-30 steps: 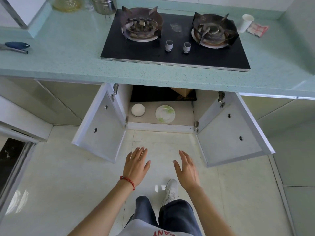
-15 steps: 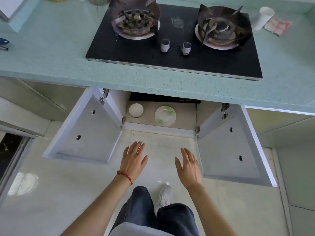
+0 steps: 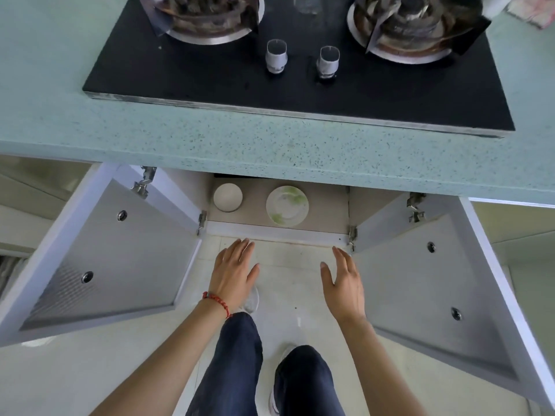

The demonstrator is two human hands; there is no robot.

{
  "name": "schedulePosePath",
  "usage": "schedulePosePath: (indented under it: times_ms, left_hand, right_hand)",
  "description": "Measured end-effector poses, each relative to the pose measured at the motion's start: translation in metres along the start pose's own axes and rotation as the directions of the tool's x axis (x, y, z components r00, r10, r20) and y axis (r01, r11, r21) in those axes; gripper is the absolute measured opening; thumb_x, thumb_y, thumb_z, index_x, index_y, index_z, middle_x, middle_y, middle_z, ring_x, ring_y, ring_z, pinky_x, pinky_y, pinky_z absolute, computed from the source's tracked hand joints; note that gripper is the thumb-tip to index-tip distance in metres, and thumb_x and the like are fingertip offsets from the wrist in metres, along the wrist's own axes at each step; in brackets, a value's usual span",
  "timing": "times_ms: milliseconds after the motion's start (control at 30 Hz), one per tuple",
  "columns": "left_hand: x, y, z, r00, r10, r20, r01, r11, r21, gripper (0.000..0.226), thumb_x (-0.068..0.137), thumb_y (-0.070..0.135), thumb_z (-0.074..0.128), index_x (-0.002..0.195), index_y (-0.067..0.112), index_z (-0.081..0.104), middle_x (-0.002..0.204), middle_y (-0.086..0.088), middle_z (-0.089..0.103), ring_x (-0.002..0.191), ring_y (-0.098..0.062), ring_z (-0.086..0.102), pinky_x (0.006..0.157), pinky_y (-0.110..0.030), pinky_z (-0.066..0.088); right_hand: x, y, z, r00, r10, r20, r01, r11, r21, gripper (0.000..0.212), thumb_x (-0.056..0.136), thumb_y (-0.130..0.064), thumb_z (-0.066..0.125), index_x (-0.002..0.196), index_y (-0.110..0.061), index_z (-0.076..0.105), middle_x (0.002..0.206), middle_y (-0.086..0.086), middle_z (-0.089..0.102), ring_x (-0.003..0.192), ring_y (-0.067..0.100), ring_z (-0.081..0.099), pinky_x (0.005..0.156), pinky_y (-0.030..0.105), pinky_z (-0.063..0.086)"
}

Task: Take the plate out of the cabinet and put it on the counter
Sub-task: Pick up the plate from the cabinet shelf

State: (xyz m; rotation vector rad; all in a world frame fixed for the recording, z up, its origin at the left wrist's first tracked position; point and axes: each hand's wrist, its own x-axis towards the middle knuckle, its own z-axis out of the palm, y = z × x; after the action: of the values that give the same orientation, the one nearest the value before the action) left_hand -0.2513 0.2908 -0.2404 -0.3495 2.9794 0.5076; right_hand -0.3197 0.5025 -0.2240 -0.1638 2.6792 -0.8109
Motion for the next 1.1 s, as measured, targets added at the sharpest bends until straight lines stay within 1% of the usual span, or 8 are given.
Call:
schedulePosePath:
  times_ms: [67, 100, 233, 400, 567, 733, 967, 1100]
  left_hand:
    - [0.02, -0.01, 0.013, 1.0, -0.001, 0.015, 0.001, 1.0, -0.004, 0.048, 0.084, 0.034, 0.037, 0.117, 0.002, 0.054, 0.118, -0.019, 0.064, 0.111, -0.033, 0.06, 0.088, -0.048, 0.051]
    - [0.03, -0.015, 0.021, 1.0, 0.002, 0.017, -0.002, 1.0, -0.003, 0.051, 0.083, 0.035, 0.034, 0.116, 0.002, 0.055, 0.117, -0.019, 0.064, 0.11, -0.033, 0.06, 0.088, -0.048, 0.051]
    - [0.068, -0.033, 0.053, 1.0, 0.021, -0.002, -0.021, 1.0, -0.008, 0.054, 0.082, 0.036, 0.031, 0.114, 0.001, 0.055, 0.116, -0.019, 0.064, 0.11, -0.034, 0.06, 0.089, -0.047, 0.049]
    - [0.106, -0.053, 0.1, 0.999, 0.024, -0.032, -0.026, 0.998, -0.061, 0.06, 0.082, 0.04, 0.026, 0.122, 0.002, 0.051, 0.128, -0.018, 0.057, 0.121, -0.033, 0.051, 0.099, -0.047, 0.042]
    - [0.143, -0.075, 0.148, 0.999, 0.015, -0.05, -0.018, 0.998, -0.066, 0.068, 0.081, 0.046, 0.019, 0.129, 0.005, 0.044, 0.137, -0.015, 0.049, 0.13, -0.029, 0.042, 0.106, -0.043, 0.034]
    - [0.173, -0.101, 0.196, 0.998, 0.038, -0.053, -0.041, 0.998, -0.053, 0.07, 0.081, 0.048, 0.017, 0.131, 0.006, 0.042, 0.138, -0.015, 0.048, 0.132, -0.028, 0.039, 0.109, -0.043, 0.03]
    - [0.211, -0.131, 0.259, 0.994, 0.078, -0.075, -0.082, 0.996, -0.045, 0.067, 0.082, 0.046, 0.023, 0.126, 0.002, 0.047, 0.129, -0.019, 0.055, 0.123, -0.033, 0.049, 0.103, -0.048, 0.038]
    - [0.229, -0.144, 0.287, 0.989, 0.105, -0.104, -0.112, 0.991, -0.07, 0.068, 0.08, 0.046, 0.025, 0.125, 0.001, 0.049, 0.126, -0.021, 0.057, 0.118, -0.034, 0.052, 0.101, -0.046, 0.04]
  right_hand:
    - [0.019, 0.005, 0.014, 1.0, 0.0, -0.021, 0.0, 1.0, 0.028, 0.047, 0.095, -0.029, 0.042, 0.137, -0.01, 0.037, 0.143, 0.01, 0.041, 0.131, 0.027, 0.039, 0.105, 0.04, 0.038]
    - [0.029, 0.008, 0.022, 1.0, -0.004, -0.029, 0.005, 0.999, 0.035, 0.046, 0.095, -0.029, 0.042, 0.137, -0.011, 0.037, 0.143, 0.01, 0.042, 0.131, 0.027, 0.039, 0.105, 0.04, 0.038]
    - [0.065, 0.024, 0.054, 0.998, -0.002, -0.059, 0.005, 0.999, 0.042, 0.046, 0.095, -0.03, 0.042, 0.137, -0.014, 0.036, 0.144, 0.008, 0.041, 0.132, 0.025, 0.037, 0.105, 0.039, 0.037]
    - [0.106, 0.047, 0.095, 0.994, -0.024, -0.105, 0.033, 0.996, 0.083, 0.045, 0.095, -0.028, 0.043, 0.137, -0.013, 0.037, 0.143, 0.007, 0.042, 0.132, 0.023, 0.037, 0.104, 0.038, 0.037]
    - [0.148, 0.077, 0.138, 0.981, -0.077, -0.176, 0.094, 0.992, 0.09, 0.044, 0.093, -0.025, 0.048, 0.134, -0.009, 0.041, 0.139, 0.011, 0.046, 0.128, 0.026, 0.042, 0.101, 0.038, 0.04]
    - [0.188, 0.107, 0.18, 0.975, -0.126, -0.183, 0.14, 0.988, 0.066, 0.045, 0.094, -0.026, 0.046, 0.135, -0.01, 0.04, 0.141, 0.011, 0.044, 0.129, 0.026, 0.041, 0.1, 0.039, 0.041]
    - [0.239, 0.148, 0.234, 0.951, -0.216, -0.22, 0.235, 0.97, 0.066, 0.042, 0.093, -0.021, 0.05, 0.131, -0.005, 0.044, 0.134, 0.015, 0.05, 0.122, 0.031, 0.046, 0.093, 0.031, 0.04]
    - [0.267, 0.169, 0.258, 0.947, -0.218, -0.236, 0.241, 0.968, 0.072, 0.044, 0.094, -0.025, 0.047, 0.134, -0.009, 0.041, 0.138, 0.011, 0.047, 0.126, 0.027, 0.043, 0.097, 0.033, 0.04]
